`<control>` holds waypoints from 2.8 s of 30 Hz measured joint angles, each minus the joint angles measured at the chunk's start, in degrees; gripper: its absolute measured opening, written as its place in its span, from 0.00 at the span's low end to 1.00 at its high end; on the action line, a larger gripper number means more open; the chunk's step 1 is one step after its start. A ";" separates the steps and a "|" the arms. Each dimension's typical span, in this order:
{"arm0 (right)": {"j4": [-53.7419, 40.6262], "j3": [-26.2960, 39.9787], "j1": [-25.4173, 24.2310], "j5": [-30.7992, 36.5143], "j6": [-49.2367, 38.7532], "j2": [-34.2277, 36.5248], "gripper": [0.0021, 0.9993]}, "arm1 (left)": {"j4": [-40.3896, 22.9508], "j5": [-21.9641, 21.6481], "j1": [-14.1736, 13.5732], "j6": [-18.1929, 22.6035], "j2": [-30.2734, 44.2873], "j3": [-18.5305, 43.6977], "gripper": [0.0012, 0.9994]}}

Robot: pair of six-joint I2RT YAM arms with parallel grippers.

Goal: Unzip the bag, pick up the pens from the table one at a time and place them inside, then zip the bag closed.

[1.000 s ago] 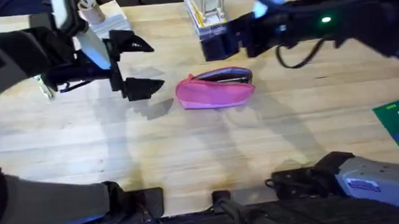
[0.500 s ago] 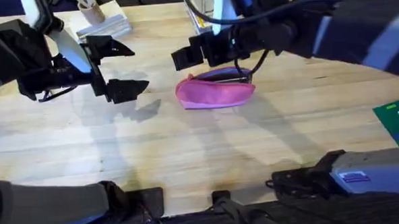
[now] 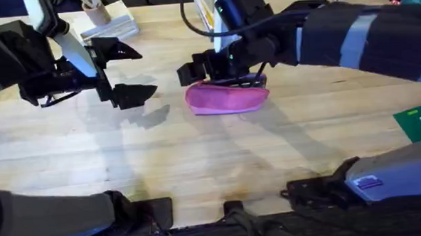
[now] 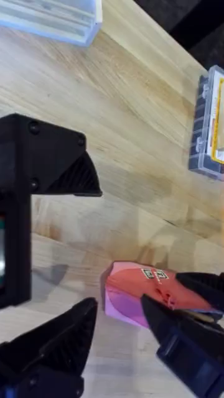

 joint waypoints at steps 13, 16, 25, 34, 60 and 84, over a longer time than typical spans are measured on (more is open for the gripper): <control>0.27 0.00 1.53 -0.71 1.24 0.00 0.08 | 0.01 -0.01 0.00 0.04 0.00 0.00 0.99; 0.27 0.00 1.53 -0.71 1.61 0.00 0.04 | 0.01 -0.01 0.00 0.04 0.00 0.00 0.99; 0.22 0.02 1.53 -0.71 1.61 -0.19 0.03 | -0.01 -0.01 0.00 0.04 0.00 0.00 0.99; -0.66 0.02 1.53 -0.62 1.57 -5.84 0.03 | -2.08 0.33 -0.02 0.12 0.01 0.00 0.99; -0.98 0.02 1.53 0.25 -0.16 -7.06 0.03 | -1.34 0.52 -20.81 0.23 7.54 0.00 0.99; -3.89 0.02 -1.21 -0.77 -3.15 -7.06 0.03 | 3.31 -1.54 -24.46 -2.17 7.54 0.00 0.04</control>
